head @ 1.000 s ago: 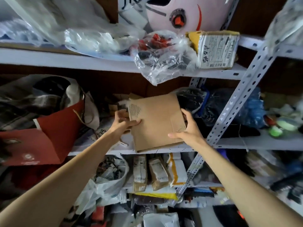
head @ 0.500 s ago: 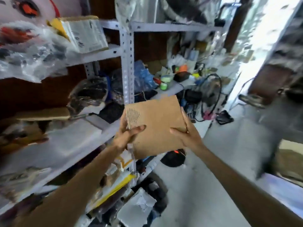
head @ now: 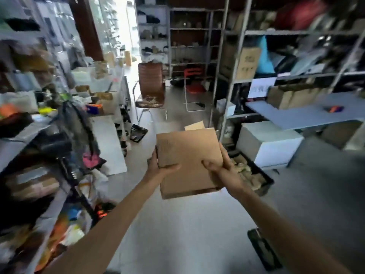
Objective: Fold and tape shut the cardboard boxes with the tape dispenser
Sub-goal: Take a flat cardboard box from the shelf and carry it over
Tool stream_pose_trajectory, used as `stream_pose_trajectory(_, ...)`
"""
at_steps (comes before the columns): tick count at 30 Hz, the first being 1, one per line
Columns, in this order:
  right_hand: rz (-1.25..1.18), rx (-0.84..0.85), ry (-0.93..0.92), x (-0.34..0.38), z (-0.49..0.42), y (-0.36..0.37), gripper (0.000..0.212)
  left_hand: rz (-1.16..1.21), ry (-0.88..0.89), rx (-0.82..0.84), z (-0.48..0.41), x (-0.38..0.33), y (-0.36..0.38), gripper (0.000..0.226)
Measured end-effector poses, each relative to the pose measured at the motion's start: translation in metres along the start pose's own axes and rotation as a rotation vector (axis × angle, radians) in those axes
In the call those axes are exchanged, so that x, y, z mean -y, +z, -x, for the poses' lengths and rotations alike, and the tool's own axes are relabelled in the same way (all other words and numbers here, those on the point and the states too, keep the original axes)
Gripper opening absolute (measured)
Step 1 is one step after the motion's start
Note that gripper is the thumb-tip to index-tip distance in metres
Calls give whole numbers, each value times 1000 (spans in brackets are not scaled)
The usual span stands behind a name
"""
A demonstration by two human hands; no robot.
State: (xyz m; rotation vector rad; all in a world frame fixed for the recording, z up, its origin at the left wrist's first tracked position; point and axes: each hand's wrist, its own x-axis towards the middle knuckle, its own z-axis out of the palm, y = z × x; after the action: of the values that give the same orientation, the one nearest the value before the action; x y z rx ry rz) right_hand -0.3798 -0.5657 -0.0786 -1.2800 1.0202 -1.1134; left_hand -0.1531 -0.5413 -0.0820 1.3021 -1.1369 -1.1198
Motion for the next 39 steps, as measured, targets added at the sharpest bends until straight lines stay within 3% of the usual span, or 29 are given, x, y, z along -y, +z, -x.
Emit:
stream_pose_trajectory(2,-48,-63,5,3,-5,-31,83,10,-9,46,-30,0,36,96)
stream_pose_trajectory(12,20,-579,17,1,-23,-231,88,-16,-1,497,-174,-7,272,61)
stream_pose_trajectory(25,113,-1137,-4,26,-47,-415,84,-64,28,1024,-280,-27,545,79)
stream_pose_trajectory(34,148,-1201,-4,37,-39,-604,85,-43,6,1123,-296,-38,755,62)
stream_pose_trajectory(39,169,-1170,4,57,-42,-723,87,-73,-26,1087,-306,-53,866,70)
